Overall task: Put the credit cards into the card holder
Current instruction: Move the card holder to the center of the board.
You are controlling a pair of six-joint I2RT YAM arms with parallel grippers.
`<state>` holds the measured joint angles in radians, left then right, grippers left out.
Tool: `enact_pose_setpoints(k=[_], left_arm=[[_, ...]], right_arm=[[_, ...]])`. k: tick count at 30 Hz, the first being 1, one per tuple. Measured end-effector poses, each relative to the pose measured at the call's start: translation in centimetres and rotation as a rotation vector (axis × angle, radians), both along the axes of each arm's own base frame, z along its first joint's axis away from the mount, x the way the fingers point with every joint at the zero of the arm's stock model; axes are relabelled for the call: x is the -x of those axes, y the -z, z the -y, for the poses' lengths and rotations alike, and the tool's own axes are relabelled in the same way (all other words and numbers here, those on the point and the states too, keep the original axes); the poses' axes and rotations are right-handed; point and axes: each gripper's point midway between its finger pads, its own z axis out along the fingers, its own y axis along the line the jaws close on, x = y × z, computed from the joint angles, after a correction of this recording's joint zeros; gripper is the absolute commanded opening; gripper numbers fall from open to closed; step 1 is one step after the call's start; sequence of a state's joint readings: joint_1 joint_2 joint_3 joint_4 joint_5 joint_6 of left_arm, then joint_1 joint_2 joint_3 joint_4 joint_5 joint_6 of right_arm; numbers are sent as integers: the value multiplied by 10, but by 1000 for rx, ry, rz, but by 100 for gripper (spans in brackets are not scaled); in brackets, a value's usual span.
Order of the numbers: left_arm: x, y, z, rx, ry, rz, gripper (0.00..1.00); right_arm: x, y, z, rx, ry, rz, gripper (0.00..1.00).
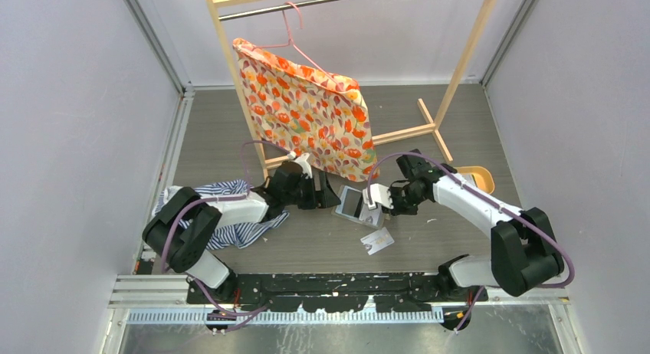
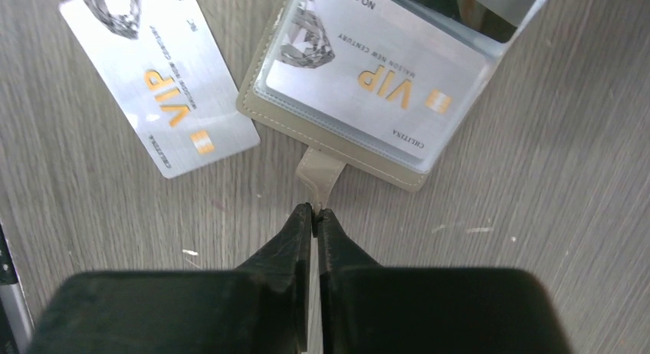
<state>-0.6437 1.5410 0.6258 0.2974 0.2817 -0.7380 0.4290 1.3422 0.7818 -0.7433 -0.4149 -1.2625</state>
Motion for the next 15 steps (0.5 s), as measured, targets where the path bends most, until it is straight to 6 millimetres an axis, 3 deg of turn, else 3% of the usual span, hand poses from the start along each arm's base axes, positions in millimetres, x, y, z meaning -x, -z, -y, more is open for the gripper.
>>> enact_pose_setpoints(k=[4,7,10,15], left_arm=[[17,6,15,-8,-10,-36,79],[23,11,24,-23,-39,-51,79],[23,12,26,-43,-77,-46,78],[19,11,18,-61,-127,-10,78]], right_arm=[[-9,-2,13,9,65,21,49],[-16,-14,22,-24,142,46,65],[-20,-36,26,-96,230,59,69],[-35,-92,32,-281,475,28,69]])
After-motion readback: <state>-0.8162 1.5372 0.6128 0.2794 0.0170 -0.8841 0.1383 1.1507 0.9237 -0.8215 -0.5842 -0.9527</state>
